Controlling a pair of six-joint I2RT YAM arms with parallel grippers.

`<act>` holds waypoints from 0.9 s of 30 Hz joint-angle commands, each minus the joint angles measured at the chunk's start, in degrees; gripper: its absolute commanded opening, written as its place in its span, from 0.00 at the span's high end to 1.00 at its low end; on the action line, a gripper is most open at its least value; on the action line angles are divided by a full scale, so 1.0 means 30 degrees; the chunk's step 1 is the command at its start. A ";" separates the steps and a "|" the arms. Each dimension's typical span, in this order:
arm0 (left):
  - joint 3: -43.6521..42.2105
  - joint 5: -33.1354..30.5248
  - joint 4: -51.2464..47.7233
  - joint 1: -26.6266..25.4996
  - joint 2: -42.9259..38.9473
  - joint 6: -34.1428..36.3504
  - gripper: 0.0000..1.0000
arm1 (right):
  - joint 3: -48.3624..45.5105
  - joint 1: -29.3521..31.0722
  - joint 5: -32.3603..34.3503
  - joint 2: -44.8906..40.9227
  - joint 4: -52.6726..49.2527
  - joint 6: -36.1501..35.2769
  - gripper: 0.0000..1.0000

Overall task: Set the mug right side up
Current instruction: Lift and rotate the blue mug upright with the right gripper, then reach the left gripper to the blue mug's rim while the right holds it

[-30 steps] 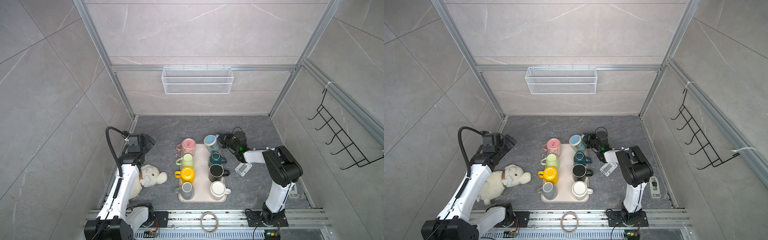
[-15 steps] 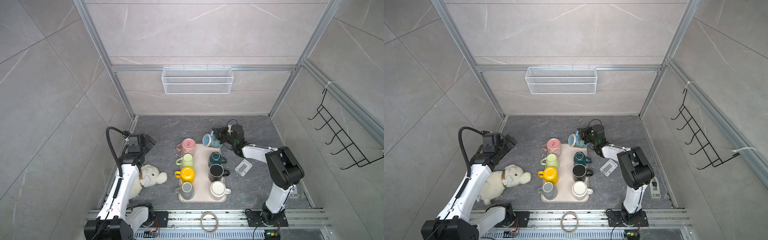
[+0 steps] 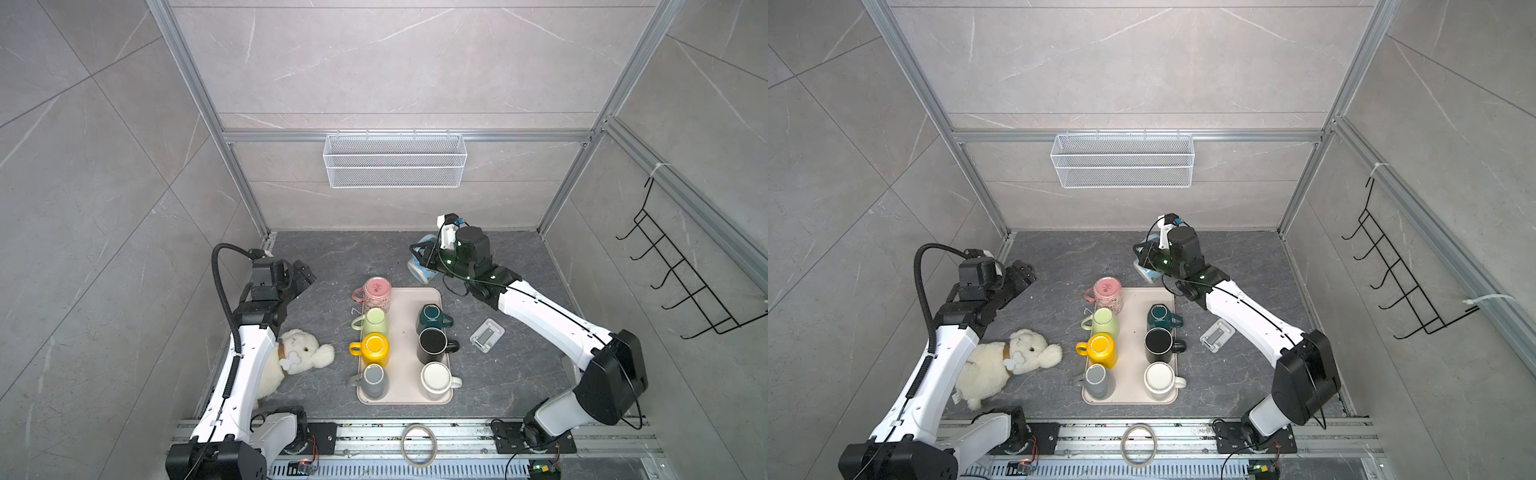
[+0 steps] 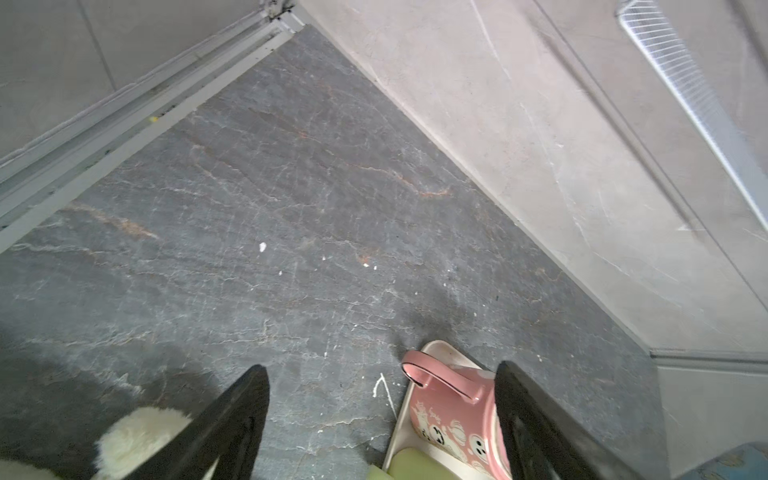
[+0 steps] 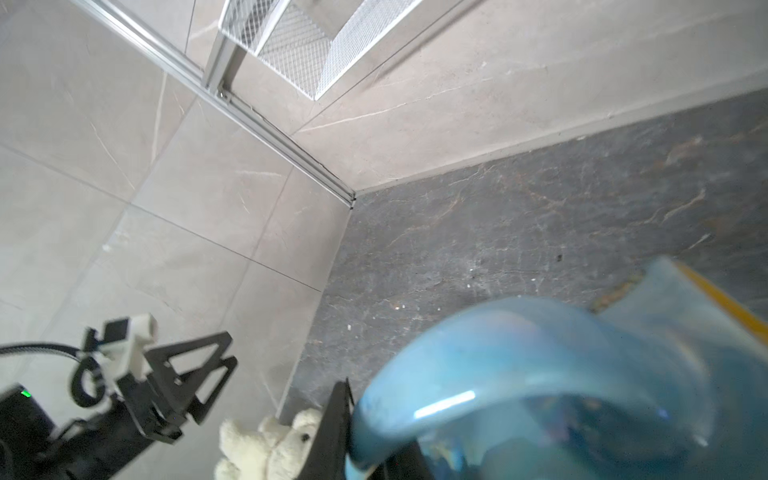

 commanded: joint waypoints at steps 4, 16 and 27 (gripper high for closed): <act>0.1865 0.4421 0.1732 -0.0067 0.0639 0.1299 0.18 | 0.0367 0.3842 0.7449 -0.1522 -0.1981 -0.9634 1.00; 0.4629 0.7655 0.1451 -0.2235 0.1981 0.5221 0.18 | -0.2588 0.8184 1.6750 -0.1462 0.2992 -2.0914 1.00; 0.6250 1.0898 0.1634 -0.3492 0.2331 0.8107 0.18 | -0.4685 0.9389 1.9661 0.0058 0.9749 -2.9229 1.00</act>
